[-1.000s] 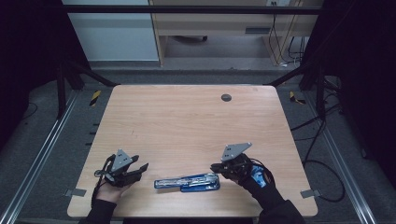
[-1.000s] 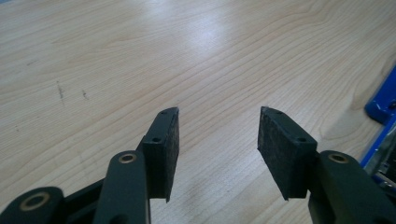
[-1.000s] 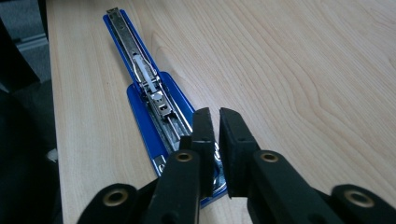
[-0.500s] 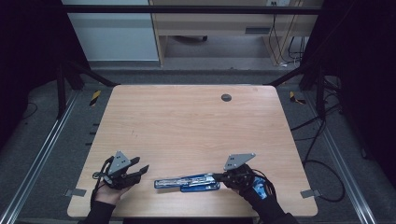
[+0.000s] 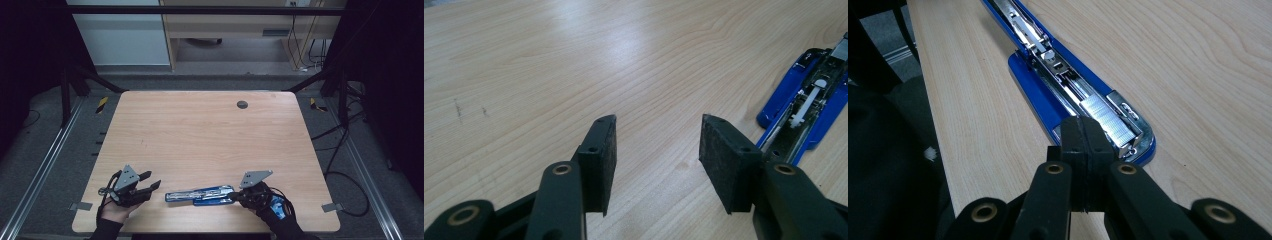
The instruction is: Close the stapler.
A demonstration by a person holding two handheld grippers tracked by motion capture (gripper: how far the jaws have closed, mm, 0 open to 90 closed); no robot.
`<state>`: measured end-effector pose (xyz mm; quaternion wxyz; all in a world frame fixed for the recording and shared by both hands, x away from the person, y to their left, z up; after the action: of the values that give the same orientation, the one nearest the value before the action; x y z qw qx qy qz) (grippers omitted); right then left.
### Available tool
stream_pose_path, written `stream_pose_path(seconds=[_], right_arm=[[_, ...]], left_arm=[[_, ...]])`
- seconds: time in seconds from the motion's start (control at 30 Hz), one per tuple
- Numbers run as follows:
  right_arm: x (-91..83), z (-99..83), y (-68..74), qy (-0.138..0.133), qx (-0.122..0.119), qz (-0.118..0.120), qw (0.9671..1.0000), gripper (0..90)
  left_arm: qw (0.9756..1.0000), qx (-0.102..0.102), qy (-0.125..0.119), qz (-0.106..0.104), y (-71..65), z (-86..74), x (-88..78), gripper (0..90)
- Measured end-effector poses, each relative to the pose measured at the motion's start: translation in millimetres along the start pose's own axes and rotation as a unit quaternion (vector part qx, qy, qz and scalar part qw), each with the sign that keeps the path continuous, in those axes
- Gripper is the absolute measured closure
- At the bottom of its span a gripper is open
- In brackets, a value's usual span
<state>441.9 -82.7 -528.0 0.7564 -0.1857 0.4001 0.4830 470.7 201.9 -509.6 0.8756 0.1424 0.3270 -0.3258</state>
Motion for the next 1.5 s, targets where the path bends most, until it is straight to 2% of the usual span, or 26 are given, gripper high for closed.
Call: stream_pose_path(seconds=[0.17,0.33,0.57,0.8,1.03,1.5], right_arm=[[3.5,-2.6,-1.0,0.006,0.004,-0.002,1.0,90.0],[5.5,-4.7,-1.3,0.009,0.002,-0.007,0.9999,90.0],[7.8,-6.3,-0.3,0.016,0.001,-0.01,0.9998,90.0],[8.5,-7.3,-0.6,0.017,0.003,-0.01,0.9998,90.0],[12.4,-7.9,0.7,0.023,0.001,-0.011,0.9997,90.0],[15.5,-8.1,-1.2,0.026,0.003,-0.016,0.9995,90.0]], left_arm=[[0.9999,0.005,-0.001,-0.009,-5.0,-0.1,-2.1,48.9],[0.9999,0.011,-0.001,-0.008,-7.8,-2.2,-7.0,49.0],[0.9994,0.019,0.006,-0.027,-14.0,-8.1,-10.7,48.7],[0.9979,0.041,0.016,-0.048,-25.4,-9.2,-9.0,46.4],[0.9964,0.051,0.026,-0.063,-33.7,-10.3,-4.8,44.4],[0.9923,0.083,0.051,-0.077,-52.2,-15.2,7.0,43.2]])
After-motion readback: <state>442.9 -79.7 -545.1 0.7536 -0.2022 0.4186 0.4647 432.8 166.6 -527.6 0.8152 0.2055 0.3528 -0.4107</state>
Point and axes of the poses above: each handheld gripper's, and its own axes: x roughly forward along the jaws, z roughly out of its top, y roughly to its left, the point moved 9 cm from there along x, roughly forward along the jaws, and after that the axes turned 9 degrees about y, right-handed, at the moved point
